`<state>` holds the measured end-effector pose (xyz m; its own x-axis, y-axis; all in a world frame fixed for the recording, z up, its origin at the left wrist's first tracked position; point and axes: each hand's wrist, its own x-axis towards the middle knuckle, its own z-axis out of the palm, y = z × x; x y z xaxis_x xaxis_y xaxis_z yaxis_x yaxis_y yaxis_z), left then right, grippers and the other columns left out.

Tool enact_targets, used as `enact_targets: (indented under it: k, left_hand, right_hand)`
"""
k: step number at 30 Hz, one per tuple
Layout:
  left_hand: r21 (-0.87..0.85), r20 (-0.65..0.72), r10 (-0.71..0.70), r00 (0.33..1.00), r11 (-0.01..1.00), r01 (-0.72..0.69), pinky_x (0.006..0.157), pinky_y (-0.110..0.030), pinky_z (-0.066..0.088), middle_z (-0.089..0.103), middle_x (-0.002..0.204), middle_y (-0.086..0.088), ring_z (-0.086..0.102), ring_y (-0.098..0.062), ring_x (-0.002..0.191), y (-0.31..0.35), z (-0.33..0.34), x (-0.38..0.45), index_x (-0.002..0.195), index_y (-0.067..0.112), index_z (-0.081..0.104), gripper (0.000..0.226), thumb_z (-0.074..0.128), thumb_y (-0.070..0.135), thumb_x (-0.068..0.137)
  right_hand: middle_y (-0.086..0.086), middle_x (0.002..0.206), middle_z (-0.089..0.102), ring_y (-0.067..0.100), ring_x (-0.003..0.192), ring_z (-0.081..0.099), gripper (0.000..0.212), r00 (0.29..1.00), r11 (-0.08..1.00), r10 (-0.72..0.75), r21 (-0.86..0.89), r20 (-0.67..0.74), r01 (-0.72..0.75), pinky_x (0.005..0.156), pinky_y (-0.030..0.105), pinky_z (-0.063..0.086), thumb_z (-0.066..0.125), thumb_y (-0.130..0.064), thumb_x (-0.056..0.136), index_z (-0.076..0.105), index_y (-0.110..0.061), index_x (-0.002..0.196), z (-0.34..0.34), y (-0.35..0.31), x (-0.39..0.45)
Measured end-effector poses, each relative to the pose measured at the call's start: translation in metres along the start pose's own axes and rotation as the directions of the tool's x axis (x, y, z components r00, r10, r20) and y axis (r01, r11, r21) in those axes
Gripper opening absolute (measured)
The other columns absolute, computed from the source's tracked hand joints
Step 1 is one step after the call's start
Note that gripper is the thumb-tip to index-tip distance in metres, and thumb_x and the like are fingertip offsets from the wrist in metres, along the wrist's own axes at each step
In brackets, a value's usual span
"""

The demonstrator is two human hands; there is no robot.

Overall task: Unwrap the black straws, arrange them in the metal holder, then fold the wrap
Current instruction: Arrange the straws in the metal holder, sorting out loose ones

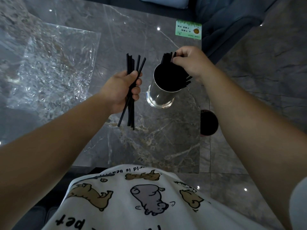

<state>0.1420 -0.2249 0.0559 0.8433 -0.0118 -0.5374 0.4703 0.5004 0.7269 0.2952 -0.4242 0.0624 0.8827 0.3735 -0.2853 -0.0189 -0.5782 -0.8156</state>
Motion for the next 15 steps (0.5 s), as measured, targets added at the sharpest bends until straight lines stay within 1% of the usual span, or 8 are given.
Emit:
enact_targets:
  k: [2, 4, 5, 7, 9, 11, 15]
  left_hand:
    - [0.000, 0.001, -0.001, 1.000, 1.000, 0.001, 0.050, -0.022, 0.039, 0.053, 0.071, 0.004, 0.042, -0.008, 0.054, -0.0003, -0.0004, 0.0008, 0.101, 0.013, 0.056, 0.016, 0.044, 0.024, 0.102]
    - [0.002, 0.006, -0.003, 1.000, 1.000, 0.003, 0.050, -0.022, 0.039, 0.053, 0.071, 0.004, 0.042, -0.008, 0.054, -0.0007, 0.0001, 0.0015, 0.101, 0.013, 0.056, 0.016, 0.044, 0.024, 0.102]
    - [0.003, 0.010, -0.003, 1.000, 1.000, 0.003, 0.050, -0.022, 0.039, 0.053, 0.071, 0.004, 0.042, -0.008, 0.054, -0.0005, 0.0006, 0.0019, 0.101, 0.013, 0.056, 0.016, 0.044, 0.024, 0.102]
    - [0.005, 0.016, -0.002, 1.000, 1.000, 0.002, 0.050, -0.022, 0.039, 0.054, 0.070, 0.004, 0.043, -0.008, 0.054, 0.0002, 0.0024, 0.0028, 0.100, 0.013, 0.056, 0.016, 0.044, 0.024, 0.102]
    - [0.005, 0.021, -0.003, 1.000, 1.000, 0.003, 0.050, -0.022, 0.039, 0.054, 0.070, 0.005, 0.042, -0.008, 0.054, 0.0013, 0.0042, 0.0034, 0.100, 0.014, 0.056, 0.016, 0.044, 0.024, 0.101]
    - [0.008, 0.023, -0.002, 1.000, 1.000, 0.002, 0.050, -0.022, 0.039, 0.053, 0.071, 0.005, 0.042, -0.008, 0.054, 0.0021, 0.0049, 0.0039, 0.100, 0.014, 0.056, 0.016, 0.044, 0.024, 0.102]
    - [0.011, 0.021, 0.008, 1.000, 1.000, -0.008, 0.050, -0.022, 0.039, 0.053, 0.071, 0.005, 0.042, -0.008, 0.054, 0.0030, 0.0024, 0.0041, 0.102, 0.013, 0.055, 0.015, 0.045, 0.024, 0.101]
  right_hand:
    - [-0.002, 0.085, 0.068, 0.015, 0.079, 0.066, 0.010, 1.000, 1.000, 0.008, 0.009, 0.003, -0.008, 0.077, 0.037, 0.055, 0.063, -0.018, 0.078, 0.064, -0.028, 0.081, -0.0005, 0.0005, -0.0001]
    - [0.000, 0.094, 0.066, 0.019, 0.086, 0.066, 0.018, 0.999, 1.000, 0.005, 0.021, 0.040, -0.006, 0.081, 0.039, 0.054, 0.063, -0.019, 0.075, 0.060, -0.031, 0.088, -0.0015, -0.0005, -0.0001]
    - [-0.002, 0.095, 0.065, 0.018, 0.086, 0.065, 0.022, 0.998, 1.000, -0.001, 0.025, 0.067, -0.001, 0.081, 0.038, 0.054, 0.065, -0.020, 0.075, 0.058, -0.032, 0.092, -0.0021, -0.0011, 0.0000]
    - [-0.007, 0.092, 0.063, 0.013, 0.083, 0.064, 0.025, 0.994, 1.000, -0.019, 0.007, 0.103, 0.019, 0.078, 0.032, 0.053, 0.069, -0.025, 0.076, 0.058, -0.035, 0.096, -0.0028, -0.0026, 0.0008]
    - [-0.009, 0.090, 0.065, 0.011, 0.083, 0.065, 0.020, 0.995, 0.998, -0.035, -0.040, 0.098, 0.039, 0.078, 0.030, 0.054, 0.072, -0.029, 0.076, 0.062, -0.034, 0.093, -0.0021, -0.0048, 0.0022]
    - [-0.007, 0.090, 0.068, 0.013, 0.087, 0.067, 0.013, 0.996, 0.996, -0.035, -0.074, 0.083, 0.041, 0.080, 0.032, 0.055, 0.073, -0.029, 0.077, 0.064, -0.033, 0.086, -0.0005, -0.0060, 0.0032]
    - [-0.005, 0.087, 0.071, 0.014, 0.083, 0.070, 0.010, 0.998, 0.999, -0.019, -0.038, 0.064, 0.021, 0.079, 0.034, 0.057, 0.072, -0.023, 0.081, 0.067, -0.031, 0.083, 0.0008, -0.0030, 0.0017]
